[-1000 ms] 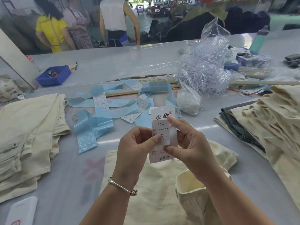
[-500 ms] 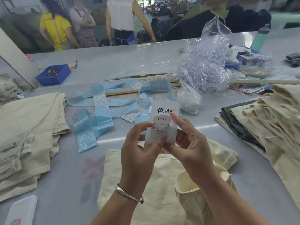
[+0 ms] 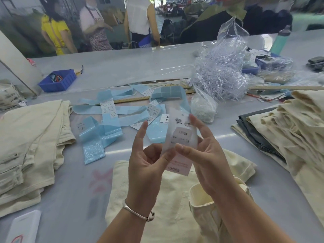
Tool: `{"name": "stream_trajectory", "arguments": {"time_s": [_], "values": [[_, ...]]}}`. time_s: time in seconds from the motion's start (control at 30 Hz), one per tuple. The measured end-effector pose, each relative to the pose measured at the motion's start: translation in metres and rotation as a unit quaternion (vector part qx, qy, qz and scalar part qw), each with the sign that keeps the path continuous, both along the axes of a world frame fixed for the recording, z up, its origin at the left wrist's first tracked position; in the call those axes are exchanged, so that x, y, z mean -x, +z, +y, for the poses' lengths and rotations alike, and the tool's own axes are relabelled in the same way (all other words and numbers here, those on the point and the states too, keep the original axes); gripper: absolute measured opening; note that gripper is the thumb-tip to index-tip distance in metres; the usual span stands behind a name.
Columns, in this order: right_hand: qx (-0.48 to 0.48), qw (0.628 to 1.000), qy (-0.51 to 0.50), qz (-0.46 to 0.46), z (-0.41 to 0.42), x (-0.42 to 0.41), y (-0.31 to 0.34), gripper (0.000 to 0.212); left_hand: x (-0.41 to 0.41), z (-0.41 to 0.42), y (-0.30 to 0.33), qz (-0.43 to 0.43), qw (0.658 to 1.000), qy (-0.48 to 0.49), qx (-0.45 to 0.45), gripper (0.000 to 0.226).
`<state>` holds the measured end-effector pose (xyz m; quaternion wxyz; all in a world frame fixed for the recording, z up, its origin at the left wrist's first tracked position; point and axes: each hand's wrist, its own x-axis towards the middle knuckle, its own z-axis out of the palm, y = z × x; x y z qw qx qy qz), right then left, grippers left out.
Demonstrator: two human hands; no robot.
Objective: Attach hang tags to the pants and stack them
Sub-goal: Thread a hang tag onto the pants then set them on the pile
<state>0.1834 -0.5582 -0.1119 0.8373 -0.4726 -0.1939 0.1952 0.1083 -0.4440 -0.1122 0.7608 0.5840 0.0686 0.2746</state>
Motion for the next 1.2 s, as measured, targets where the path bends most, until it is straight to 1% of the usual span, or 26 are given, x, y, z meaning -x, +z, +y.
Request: {"name": "stream_trajectory", "arguments": {"time_s": [0.07,0.1,0.13,0.23,0.3,0.37,0.43,0.5,0.57,0.63,0.67,0.73,0.8,0.83,0.93,0.97,1.03,1.1,1.17,1.2], "values": [[-0.006,1.000,-0.014,0.020,0.002,-0.002,0.002,0.100,0.001,-0.001,-0.004,0.007,1.000,-0.013,-0.013,0.083],[-0.007,0.999,-0.024,0.025,0.003,-0.003,0.004,0.101,0.001,-0.001,-0.007,0.011,1.000,-0.017,-0.018,0.083],[-0.007,0.999,-0.035,0.027,0.004,-0.004,0.005,0.099,0.001,-0.001,-0.010,0.016,0.999,-0.022,-0.021,0.083],[-0.017,0.997,-0.065,0.039,0.009,-0.007,0.005,0.082,0.001,0.000,-0.017,0.021,0.998,-0.053,-0.014,0.082],[-0.025,0.994,-0.065,0.082,0.013,-0.009,0.001,0.077,0.001,0.001,-0.022,0.022,0.997,-0.073,0.003,0.080],[-0.013,0.990,-0.068,0.125,0.016,-0.010,-0.005,0.075,0.000,0.003,-0.027,0.032,0.995,-0.092,0.017,0.078],[0.022,0.987,-0.096,0.127,0.018,-0.012,-0.014,0.070,-0.003,0.007,-0.032,0.057,0.991,-0.112,0.036,0.072],[0.081,0.982,-0.146,0.089,0.020,-0.016,-0.023,0.064,-0.009,0.010,-0.036,0.113,0.984,-0.128,0.053,0.059],[0.165,0.969,-0.177,0.040,0.023,-0.019,-0.033,0.062,-0.016,0.011,-0.041,0.183,0.972,-0.140,0.035,0.043],[0.234,0.958,-0.161,0.035,0.027,-0.025,-0.043,0.062,-0.025,0.010,-0.047,0.230,0.962,-0.146,0.017,0.031],[0.244,0.958,-0.141,0.052,0.028,-0.027,-0.048,0.064,-0.029,0.009,-0.050,0.238,0.960,-0.144,0.025,0.027],[0.234,0.964,-0.100,0.081,0.029,-0.035,-0.056,0.070,-0.040,0.009,-0.057,0.235,0.962,-0.131,0.054,0.023],[0.233,0.966,-0.073,0.084,0.027,-0.043,-0.061,0.075,-0.050,0.012,-0.063,0.247,0.962,-0.089,0.074,0.022],[0.226,0.969,-0.052,0.089,0.025,-0.046,-0.062,0.073,-0.055,0.014,-0.067,0.258,0.960,-0.066,0.079,0.025],[0.195,0.969,0.027,0.148,0.024,-0.061,-0.062,0.050,-0.068,0.019,-0.077,0.276,0.958,-0.032,0.077,0.030],[0.206,0.966,0.037,0.155,0.023,-0.069,-0.062,0.045,-0.073,0.021,-0.080,0.279,0.957,-0.017,0.076,0.029],[0.270,0.956,0.005,0.115,0.021,-0.093,-0.065,0.038,-0.084,0.025,-0.086,0.293,0.952,0.026,0.078,0.033],[0.337,0.938,-0.065,0.053,0.014,-0.124,-0.070,0.031,-0.096,0.028,-0.094,0.312,0.944,0.069,0.080,0.035],[0.405,0.905,-0.126,0.003,0.005,-0.160,-0.079,0.022,-0.109,0.029,-0.100,0.323,0.940,0.083,0.071,0.031],[0.448,0.880,-0.154,-0.022,0.000,-0.179,-0.086,0.017,-0.116,0.029,-0.102,0.321,0.941,0.080,0.068,0.031]]}}
